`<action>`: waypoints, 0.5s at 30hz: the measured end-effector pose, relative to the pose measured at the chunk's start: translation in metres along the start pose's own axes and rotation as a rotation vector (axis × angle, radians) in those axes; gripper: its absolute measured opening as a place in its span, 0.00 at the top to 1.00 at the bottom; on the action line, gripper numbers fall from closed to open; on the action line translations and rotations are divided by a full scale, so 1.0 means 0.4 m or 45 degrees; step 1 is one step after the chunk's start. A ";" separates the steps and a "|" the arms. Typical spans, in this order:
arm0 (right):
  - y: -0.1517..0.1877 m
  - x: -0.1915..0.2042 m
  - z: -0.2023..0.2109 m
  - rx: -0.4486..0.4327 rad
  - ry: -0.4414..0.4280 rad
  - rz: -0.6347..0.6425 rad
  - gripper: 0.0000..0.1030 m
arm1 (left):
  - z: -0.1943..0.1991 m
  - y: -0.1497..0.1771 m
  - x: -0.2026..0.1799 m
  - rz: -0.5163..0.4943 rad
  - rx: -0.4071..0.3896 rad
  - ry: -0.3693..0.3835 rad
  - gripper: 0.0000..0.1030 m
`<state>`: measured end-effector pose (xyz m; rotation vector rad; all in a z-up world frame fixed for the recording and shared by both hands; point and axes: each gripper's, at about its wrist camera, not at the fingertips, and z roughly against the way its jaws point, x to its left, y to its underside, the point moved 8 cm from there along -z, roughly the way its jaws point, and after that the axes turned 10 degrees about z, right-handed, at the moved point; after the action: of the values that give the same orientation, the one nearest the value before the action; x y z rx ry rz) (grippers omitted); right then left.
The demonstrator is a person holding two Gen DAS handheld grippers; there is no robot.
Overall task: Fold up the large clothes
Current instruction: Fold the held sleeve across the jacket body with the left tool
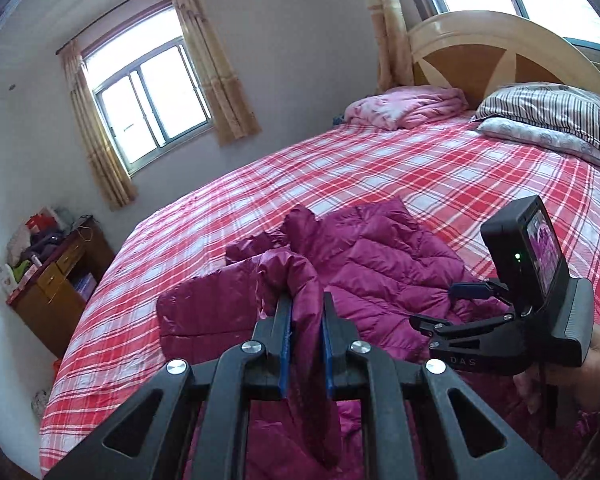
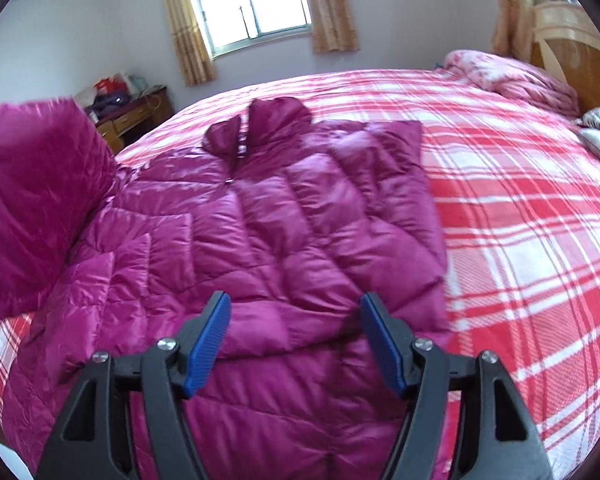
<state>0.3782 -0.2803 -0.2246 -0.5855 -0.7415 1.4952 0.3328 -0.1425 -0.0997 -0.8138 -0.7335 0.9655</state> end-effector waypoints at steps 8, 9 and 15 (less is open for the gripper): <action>0.021 -0.037 -0.005 -0.045 -0.018 -0.114 0.30 | -0.105 0.009 -0.088 -0.009 0.010 0.083 0.88; 0.019 -0.033 -0.008 -0.046 -0.020 -0.108 0.29 | -0.114 0.003 -0.099 -0.008 0.016 0.104 0.88; 0.029 -0.031 -0.004 -0.065 -0.018 -0.087 0.25 | -0.101 -0.051 -0.151 0.015 -0.018 0.190 0.87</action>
<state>0.3726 -0.2924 -0.2354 -0.5829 -0.8050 1.4222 0.3511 -0.2145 -0.1131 -0.8933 -0.6076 0.9003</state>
